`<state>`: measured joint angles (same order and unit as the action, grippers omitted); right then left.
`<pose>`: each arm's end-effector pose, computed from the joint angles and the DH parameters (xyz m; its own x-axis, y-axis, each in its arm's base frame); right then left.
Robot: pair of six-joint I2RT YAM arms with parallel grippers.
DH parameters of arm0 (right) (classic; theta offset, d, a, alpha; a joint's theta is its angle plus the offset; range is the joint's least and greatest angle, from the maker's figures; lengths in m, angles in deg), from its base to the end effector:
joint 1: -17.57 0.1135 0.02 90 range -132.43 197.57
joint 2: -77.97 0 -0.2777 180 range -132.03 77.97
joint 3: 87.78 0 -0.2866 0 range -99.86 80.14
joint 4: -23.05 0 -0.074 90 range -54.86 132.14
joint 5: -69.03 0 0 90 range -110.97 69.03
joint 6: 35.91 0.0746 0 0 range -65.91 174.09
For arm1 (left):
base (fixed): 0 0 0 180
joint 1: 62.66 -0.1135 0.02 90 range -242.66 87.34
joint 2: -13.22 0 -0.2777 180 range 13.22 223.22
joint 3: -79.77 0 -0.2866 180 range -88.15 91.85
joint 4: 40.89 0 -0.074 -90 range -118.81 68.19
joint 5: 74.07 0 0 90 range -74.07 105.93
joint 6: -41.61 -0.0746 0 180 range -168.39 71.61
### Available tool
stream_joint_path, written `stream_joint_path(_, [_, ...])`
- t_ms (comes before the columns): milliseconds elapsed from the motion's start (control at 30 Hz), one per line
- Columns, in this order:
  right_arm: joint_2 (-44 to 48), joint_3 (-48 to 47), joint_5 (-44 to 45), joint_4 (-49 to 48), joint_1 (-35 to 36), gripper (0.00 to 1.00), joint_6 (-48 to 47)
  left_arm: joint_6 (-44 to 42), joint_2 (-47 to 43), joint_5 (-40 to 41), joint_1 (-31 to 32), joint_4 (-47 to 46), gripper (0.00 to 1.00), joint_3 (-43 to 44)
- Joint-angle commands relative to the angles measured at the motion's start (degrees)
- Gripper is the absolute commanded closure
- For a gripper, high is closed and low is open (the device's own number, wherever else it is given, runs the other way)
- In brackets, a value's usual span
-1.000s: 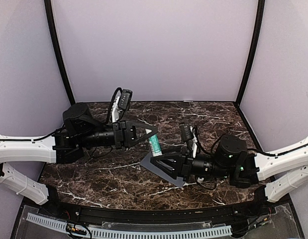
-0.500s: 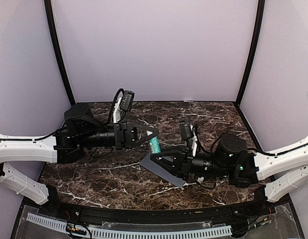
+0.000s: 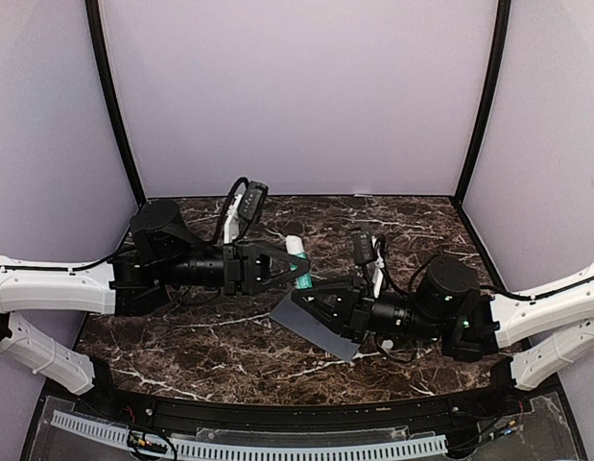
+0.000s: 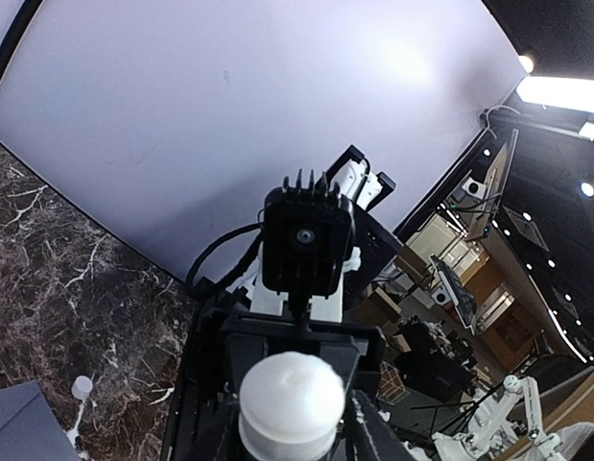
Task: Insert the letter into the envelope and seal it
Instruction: Screw the solid glue.
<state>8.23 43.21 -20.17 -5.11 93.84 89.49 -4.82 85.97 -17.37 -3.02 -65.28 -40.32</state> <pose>0.0815 0.3293 0.2918 -0.5358 0.2477 -0.8072 -0.8069 0.1316 0.5759 0.1419 -0.3233 0.3423 -0.6111 -0.0964 -0.7856 0.7893 -0.1493 -0.5956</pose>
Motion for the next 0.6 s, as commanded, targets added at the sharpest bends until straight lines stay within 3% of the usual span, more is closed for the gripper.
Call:
stream_joint_path(0, [0.8,0.0,1.0,-2.7,-0.6,0.89,0.4,0.2,-0.5,-1.0,0.3,-4.0,0.72,-0.9])
stream_joint_path(167, [-0.2,-1.9,3.0,1.6,-0.6,0.89,0.2,-0.9,-0.6,1.1,0.3,-2.6,0.91,-0.9])
stream_joint_path(567, [-10.6,-16.3,17.2,26.0,0.0,0.92,-1.1,-7.4,-2.2,15.7,0.4,9.7,1.00,-0.5])
